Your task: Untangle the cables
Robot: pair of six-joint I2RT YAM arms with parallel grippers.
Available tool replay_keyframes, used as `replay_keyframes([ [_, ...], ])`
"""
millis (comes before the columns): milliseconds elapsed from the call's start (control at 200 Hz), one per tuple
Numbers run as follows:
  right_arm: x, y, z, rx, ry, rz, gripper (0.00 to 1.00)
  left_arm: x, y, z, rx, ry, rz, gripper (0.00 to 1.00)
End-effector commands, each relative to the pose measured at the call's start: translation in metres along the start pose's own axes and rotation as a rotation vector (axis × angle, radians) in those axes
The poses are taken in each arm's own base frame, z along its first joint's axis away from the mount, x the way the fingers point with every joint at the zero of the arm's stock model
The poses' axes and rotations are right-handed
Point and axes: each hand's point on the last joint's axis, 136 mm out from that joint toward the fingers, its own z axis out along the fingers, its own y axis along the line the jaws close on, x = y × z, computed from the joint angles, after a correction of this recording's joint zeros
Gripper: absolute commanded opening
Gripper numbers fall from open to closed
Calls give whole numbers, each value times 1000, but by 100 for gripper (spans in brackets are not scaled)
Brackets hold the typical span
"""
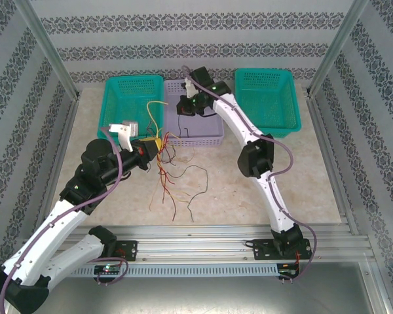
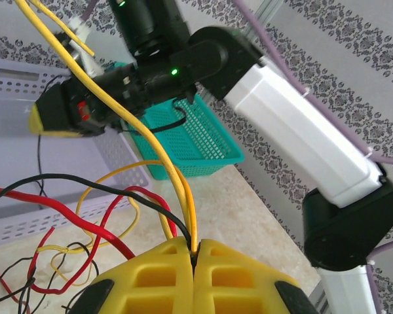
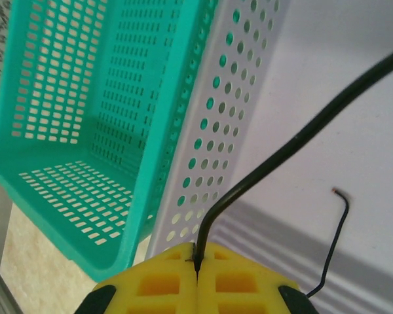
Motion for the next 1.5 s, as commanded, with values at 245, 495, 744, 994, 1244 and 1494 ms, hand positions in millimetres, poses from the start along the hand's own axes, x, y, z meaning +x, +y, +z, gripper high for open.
replay_keyframes([
  [245, 34, -26, 57, 4, 128, 113, 1, -12, -6, 3, 44, -64, -7, 0],
  [495, -6, -6, -9, 142, -57, -75, 30, -13, -5, 9, 46, -67, -2, 0],
  [744, -25, 43, -110, 158, -219, -186, 50, -17, -2, 13, 35, -90, -1, 0],
  [994, 26, 92, -176, 65, -345, -258, 60, -18, 0, 16, 31, -102, -16, 0],
  [1244, 108, 116, -190, -146, -343, -259, 66, -22, -4, 15, 53, -120, -35, 0],
  [1494, 145, 144, -177, -402, -402, -264, 66, -16, -6, 20, 96, -120, -93, 0],
])
